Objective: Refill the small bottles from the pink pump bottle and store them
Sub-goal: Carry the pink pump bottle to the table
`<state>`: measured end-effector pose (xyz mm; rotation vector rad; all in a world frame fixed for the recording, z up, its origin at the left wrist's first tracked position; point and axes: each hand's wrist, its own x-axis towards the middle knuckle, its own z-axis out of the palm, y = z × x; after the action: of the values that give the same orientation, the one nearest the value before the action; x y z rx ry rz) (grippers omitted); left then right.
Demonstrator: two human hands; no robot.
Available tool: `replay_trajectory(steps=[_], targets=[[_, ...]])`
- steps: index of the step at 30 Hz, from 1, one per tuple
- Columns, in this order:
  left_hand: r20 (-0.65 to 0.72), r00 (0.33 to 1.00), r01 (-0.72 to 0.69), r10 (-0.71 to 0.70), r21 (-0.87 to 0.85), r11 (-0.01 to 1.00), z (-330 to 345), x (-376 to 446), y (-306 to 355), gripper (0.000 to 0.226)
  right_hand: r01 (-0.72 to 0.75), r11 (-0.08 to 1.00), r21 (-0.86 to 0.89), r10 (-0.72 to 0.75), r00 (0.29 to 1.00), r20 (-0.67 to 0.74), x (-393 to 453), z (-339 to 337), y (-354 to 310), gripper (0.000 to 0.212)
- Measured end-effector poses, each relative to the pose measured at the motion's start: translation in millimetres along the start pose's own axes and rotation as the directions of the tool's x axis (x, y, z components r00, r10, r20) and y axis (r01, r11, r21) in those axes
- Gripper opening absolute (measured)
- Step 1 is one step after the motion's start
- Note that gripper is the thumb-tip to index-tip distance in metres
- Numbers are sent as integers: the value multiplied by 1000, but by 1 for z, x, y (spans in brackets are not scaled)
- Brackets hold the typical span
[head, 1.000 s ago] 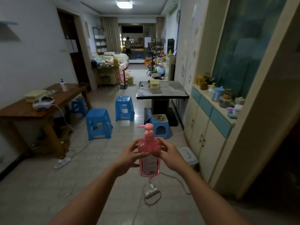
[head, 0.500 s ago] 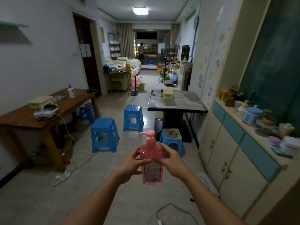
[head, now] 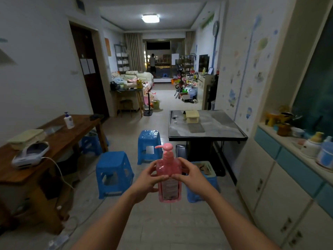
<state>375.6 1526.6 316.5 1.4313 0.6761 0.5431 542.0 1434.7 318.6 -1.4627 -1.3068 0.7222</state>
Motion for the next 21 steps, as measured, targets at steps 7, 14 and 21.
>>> replay_trajectory(steps=[7,14,21], targets=[[0,1000,10,-10,29,1000,-52,123,-2,57,-1,1000,12,1,1000,-12,122,-7,36,47],[-24,1000,14,-13,46,999,-96,282,-3,58,-42,999,16,42,999,7,275,-39,81,46],[-21,999,30,-29,46,998,-141,426,20,58,-84,996,43,84,996,18,424,-69,114,49]])
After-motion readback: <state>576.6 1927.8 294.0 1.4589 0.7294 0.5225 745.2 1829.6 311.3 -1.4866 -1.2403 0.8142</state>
